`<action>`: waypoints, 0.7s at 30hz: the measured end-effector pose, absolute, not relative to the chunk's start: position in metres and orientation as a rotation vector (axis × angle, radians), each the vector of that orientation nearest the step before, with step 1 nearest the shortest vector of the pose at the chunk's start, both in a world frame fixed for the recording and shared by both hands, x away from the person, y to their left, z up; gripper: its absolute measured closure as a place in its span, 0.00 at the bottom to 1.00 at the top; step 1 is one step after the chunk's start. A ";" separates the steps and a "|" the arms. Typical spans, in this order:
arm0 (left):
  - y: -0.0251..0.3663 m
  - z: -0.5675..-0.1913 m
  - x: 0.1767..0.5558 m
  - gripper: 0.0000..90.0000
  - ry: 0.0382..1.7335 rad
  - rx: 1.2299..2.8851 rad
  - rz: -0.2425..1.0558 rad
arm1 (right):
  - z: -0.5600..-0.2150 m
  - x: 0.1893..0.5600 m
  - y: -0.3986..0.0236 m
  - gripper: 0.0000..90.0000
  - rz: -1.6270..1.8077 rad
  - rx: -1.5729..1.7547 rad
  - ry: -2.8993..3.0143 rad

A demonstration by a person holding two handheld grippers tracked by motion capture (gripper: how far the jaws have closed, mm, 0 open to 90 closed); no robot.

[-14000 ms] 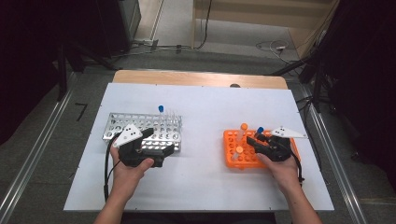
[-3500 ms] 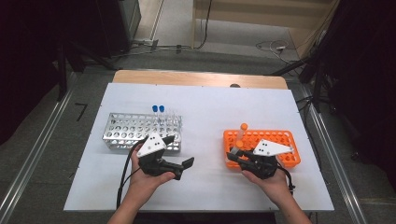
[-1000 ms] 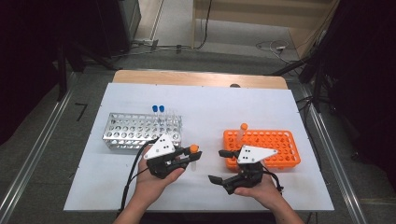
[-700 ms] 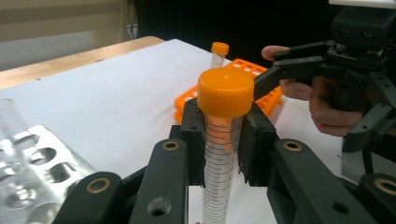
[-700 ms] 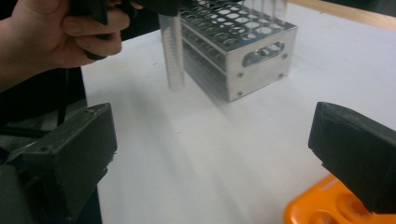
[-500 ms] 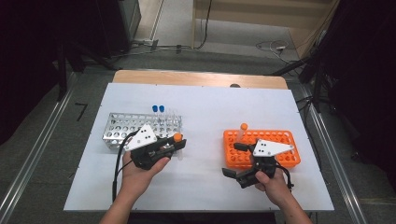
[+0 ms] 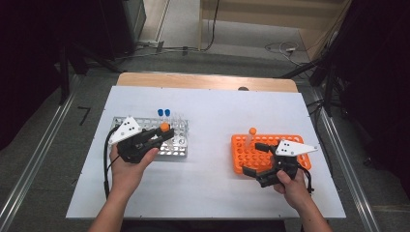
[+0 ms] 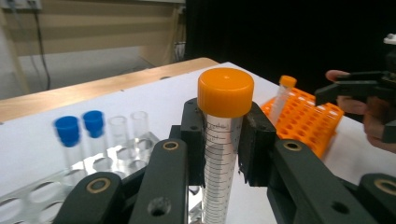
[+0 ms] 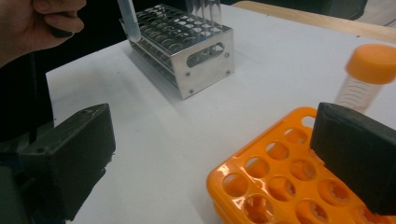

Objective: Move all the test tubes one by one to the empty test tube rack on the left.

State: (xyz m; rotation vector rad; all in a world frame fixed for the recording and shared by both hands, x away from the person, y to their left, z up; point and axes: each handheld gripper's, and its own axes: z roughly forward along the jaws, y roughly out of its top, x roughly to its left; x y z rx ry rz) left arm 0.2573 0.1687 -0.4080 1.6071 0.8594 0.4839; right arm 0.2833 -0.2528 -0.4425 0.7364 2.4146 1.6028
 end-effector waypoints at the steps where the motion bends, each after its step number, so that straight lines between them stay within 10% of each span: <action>1: 0.171 -0.407 0.258 0.83 0.866 1.602 0.491 | -0.442 0.284 -0.255 0.00 1.601 0.742 2.408; 21: 0.211 -0.402 0.298 0.83 1.006 1.507 0.591 | -0.446 0.294 -0.279 0.00 1.559 0.793 2.345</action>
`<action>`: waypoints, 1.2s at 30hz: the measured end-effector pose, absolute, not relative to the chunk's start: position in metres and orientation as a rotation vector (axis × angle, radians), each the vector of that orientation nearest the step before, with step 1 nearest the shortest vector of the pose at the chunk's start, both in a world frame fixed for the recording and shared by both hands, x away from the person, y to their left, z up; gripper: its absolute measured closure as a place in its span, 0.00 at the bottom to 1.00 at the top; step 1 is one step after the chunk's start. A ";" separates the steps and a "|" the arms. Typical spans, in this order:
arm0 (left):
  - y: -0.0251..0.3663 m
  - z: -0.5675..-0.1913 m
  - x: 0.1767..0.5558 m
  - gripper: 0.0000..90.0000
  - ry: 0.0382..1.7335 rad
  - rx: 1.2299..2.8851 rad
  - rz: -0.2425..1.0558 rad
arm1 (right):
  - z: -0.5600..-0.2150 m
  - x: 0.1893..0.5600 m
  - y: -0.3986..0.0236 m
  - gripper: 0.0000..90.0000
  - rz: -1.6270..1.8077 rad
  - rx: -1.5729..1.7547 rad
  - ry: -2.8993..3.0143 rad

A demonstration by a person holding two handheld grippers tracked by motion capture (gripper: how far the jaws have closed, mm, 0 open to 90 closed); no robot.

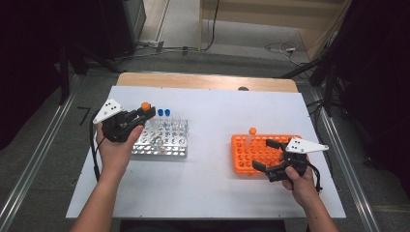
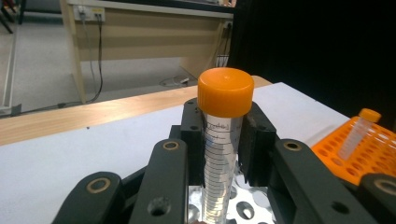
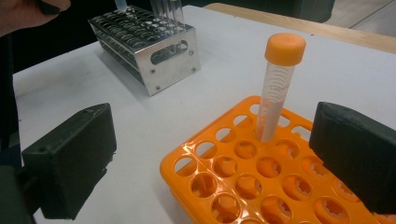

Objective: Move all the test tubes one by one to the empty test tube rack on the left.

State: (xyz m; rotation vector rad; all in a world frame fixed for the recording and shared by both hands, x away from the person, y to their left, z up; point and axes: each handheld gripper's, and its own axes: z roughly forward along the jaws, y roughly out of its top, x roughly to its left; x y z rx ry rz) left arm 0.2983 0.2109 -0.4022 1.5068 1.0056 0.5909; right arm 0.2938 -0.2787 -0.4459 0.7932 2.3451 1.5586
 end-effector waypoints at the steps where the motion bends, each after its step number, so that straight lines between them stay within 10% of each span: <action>1: 0.212 -0.403 0.301 0.83 1.011 1.508 0.593 | -0.446 0.294 -0.279 0.00 1.557 0.796 2.343; 36: 0.207 -0.433 0.343 0.82 1.149 1.635 0.670 | -0.448 0.296 -0.283 0.00 1.563 0.830 2.317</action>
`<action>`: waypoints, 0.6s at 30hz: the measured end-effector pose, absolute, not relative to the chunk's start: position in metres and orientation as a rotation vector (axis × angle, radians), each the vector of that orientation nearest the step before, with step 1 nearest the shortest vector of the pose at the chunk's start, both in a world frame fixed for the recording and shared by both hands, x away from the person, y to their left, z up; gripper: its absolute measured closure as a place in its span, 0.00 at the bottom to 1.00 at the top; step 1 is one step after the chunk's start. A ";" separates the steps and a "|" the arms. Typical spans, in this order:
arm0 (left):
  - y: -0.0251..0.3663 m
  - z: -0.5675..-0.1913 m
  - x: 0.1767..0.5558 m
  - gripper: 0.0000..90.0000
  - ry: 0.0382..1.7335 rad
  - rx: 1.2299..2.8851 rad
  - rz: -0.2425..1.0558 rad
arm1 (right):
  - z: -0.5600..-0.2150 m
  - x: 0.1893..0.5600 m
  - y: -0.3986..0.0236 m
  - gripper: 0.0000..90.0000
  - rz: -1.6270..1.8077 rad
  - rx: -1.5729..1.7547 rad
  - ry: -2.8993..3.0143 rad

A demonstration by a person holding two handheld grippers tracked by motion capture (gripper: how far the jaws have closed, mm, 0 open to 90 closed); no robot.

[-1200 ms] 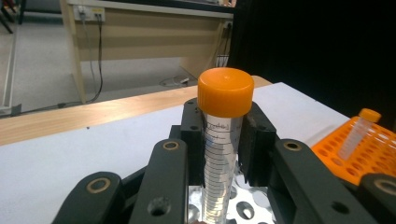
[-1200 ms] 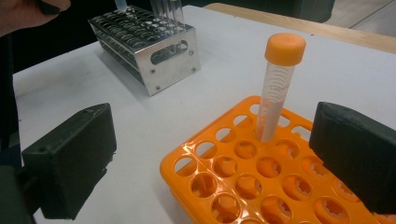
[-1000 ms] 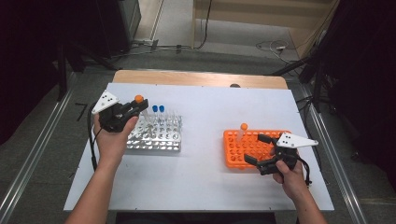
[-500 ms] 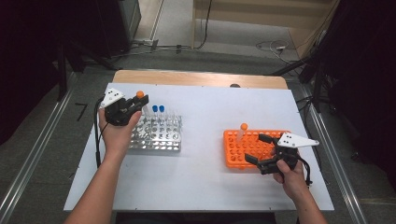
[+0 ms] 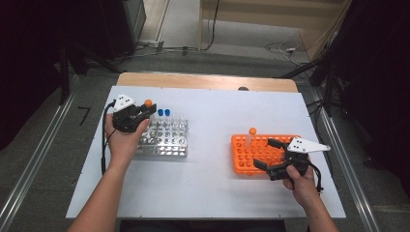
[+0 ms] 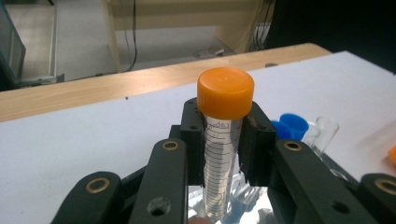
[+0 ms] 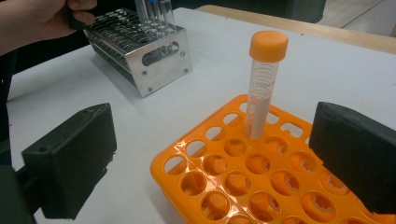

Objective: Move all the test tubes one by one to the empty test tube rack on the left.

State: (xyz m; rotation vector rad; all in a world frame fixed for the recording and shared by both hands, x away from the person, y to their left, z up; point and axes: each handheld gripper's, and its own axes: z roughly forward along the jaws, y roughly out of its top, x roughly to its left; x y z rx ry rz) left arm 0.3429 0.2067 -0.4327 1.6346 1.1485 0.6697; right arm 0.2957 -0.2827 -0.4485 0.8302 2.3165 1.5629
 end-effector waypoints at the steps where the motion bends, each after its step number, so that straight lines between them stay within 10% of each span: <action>1: 0.206 -0.433 0.342 0.82 1.150 1.647 0.674 | -0.449 0.296 -0.283 0.00 1.560 0.830 2.317; 18: 0.204 -0.440 0.343 0.81 1.195 1.734 0.610 | -0.450 0.297 -0.283 0.00 1.547 0.843 2.315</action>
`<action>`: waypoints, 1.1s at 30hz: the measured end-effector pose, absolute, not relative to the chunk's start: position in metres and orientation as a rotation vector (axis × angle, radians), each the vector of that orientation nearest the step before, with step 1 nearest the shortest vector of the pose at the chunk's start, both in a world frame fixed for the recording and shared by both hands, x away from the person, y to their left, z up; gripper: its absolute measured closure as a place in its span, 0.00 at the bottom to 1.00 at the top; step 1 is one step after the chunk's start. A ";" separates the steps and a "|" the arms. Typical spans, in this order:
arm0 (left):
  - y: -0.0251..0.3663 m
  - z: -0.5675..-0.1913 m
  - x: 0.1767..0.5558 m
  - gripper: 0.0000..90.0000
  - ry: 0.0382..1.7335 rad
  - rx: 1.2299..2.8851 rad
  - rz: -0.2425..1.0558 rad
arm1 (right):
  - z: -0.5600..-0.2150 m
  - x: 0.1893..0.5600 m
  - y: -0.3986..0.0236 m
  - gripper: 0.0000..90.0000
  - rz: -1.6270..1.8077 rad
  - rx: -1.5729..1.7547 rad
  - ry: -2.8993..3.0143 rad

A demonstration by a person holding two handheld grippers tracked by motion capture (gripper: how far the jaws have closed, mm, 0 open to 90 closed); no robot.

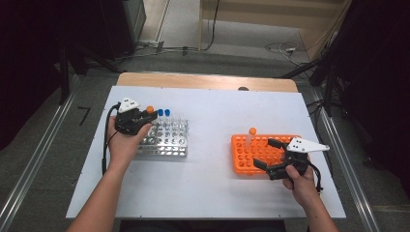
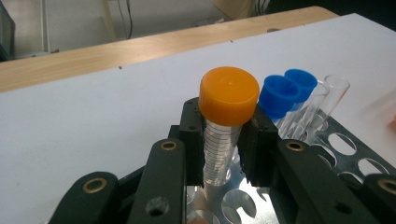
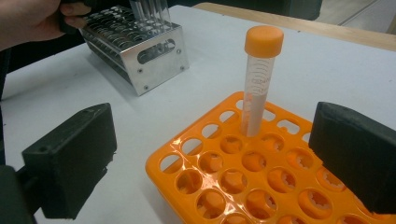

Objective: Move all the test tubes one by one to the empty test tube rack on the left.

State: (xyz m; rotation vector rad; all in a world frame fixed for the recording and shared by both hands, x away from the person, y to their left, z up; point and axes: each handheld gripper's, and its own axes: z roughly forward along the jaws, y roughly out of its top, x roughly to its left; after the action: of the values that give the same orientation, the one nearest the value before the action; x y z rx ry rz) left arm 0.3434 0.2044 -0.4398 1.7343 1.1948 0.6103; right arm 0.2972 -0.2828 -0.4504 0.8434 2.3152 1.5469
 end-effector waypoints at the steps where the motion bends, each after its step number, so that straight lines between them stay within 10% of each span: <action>1: 0.204 -0.440 0.343 0.81 1.196 1.734 0.606 | -0.451 0.297 -0.283 0.02 1.545 0.845 2.313; 11: 0.208 -0.437 0.338 0.61 1.176 1.703 0.533 | -0.452 0.299 -0.280 0.02 1.532 0.860 2.309; 24: 0.202 -0.432 0.306 0.10 1.108 1.614 0.496 | -0.454 0.303 -0.274 0.06 1.464 0.918 2.282; 33: 0.188 -0.430 0.280 0.00 1.032 1.613 0.479 | -0.458 0.309 -0.269 0.21 1.424 0.992 2.246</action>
State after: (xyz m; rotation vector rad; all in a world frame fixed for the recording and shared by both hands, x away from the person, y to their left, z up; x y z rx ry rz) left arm 0.2795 0.1883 -0.4302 1.6132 1.0316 0.4788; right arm 0.3090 -0.2686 -0.4583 0.9918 2.2462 1.4239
